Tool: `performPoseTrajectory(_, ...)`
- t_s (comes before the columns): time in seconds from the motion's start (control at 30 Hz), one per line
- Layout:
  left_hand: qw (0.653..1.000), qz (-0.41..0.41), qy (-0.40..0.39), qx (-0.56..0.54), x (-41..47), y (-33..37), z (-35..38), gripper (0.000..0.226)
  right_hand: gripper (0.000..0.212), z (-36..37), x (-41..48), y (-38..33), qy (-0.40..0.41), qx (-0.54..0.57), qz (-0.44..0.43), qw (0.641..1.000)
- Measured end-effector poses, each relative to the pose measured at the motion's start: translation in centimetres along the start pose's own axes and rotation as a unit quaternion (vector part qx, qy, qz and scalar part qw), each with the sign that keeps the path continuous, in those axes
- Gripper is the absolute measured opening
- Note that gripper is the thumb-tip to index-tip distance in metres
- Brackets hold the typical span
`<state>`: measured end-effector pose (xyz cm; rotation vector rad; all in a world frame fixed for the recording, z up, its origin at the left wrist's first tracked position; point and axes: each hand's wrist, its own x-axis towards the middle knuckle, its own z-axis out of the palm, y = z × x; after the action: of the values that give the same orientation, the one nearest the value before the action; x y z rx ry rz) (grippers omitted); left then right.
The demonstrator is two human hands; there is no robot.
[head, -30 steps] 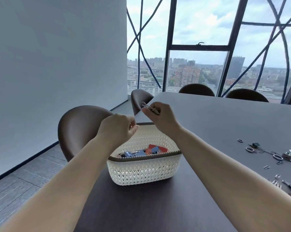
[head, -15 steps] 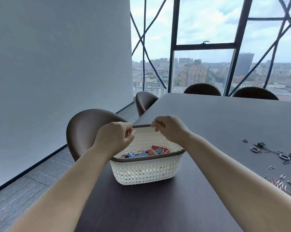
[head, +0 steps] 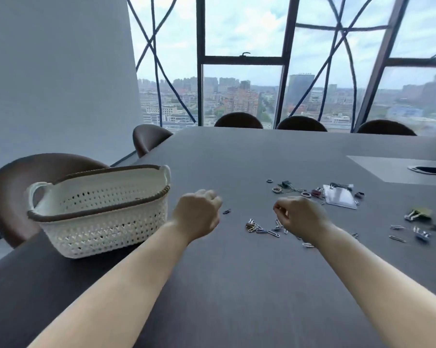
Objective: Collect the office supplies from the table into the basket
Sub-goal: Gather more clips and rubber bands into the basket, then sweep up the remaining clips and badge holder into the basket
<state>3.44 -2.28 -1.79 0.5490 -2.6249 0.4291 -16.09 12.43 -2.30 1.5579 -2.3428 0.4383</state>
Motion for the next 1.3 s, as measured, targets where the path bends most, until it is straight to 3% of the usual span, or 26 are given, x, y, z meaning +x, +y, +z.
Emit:
performPoseTrajectory(0.1,0.965,-0.138,-0.218,-0.052,1.0,2.6,3.9,0.06,0.033,0.6,-3.2,5.0,-0.086,-0.048,0.048,0.994)
performPoseTrajectory(0.23,0.915,-0.214,-0.314,-0.133,3.1,4.8,6.8,0.077,0.059,1.3,-5.1,8.8,-0.184,-0.054,0.128,0.973)
performPoseTrajectory(0.33,0.92,-0.157,-0.307,-0.186,5.6,7.4,7.2,0.08,0.07,2.4,-4.8,10.1,-0.245,-0.016,0.166,0.955)
performPoseTrajectory(0.43,0.929,-0.068,-0.296,-0.211,7.9,10.7,7.7,0.085,0.073,3.3,-3.6,11.0,-0.252,0.008,0.168,0.953)
performPoseTrajectory(0.67,0.926,0.086,-0.302,-0.209,11.1,13.7,9.0,0.116,0.057,2.9,-2.9,14.6,-0.153,0.154,0.116,0.969)
performPoseTrajectory(0.8,0.924,0.071,-0.295,-0.231,12.3,14.5,9.6,0.092,0.053,2.0,-3.8,17.1,-0.128,0.103,0.147,0.975)
performPoseTrajectory(0.9,0.932,0.051,-0.271,-0.233,13.8,16.2,10.3,0.068,0.058,1.3,-5.0,19.6,-0.135,0.019,0.239,0.961)
performPoseTrajectory(1.07,0.928,0.067,-0.263,-0.257,15.6,19.3,10.5,0.056,0.073,-0.9,-8.6,24.2,-0.155,-0.082,0.44,0.881)
performPoseTrajectory(1.17,0.926,0.076,-0.248,-0.274,15.8,20.3,10.4,0.05,0.081,-1.6,-10.1,25.5,-0.163,-0.058,0.517,0.838)
performPoseTrajectory(1.23,0.921,0.074,-0.245,-0.293,15.6,20.3,10.3,0.048,0.079,-1.3,-10.2,25.6,-0.167,-0.041,0.501,0.848)
performPoseTrajectory(1.3,0.913,0.078,-0.248,-0.314,15.2,20.0,9.9,0.05,0.073,-0.8,-9.8,25.0,-0.152,-0.028,0.449,0.88)
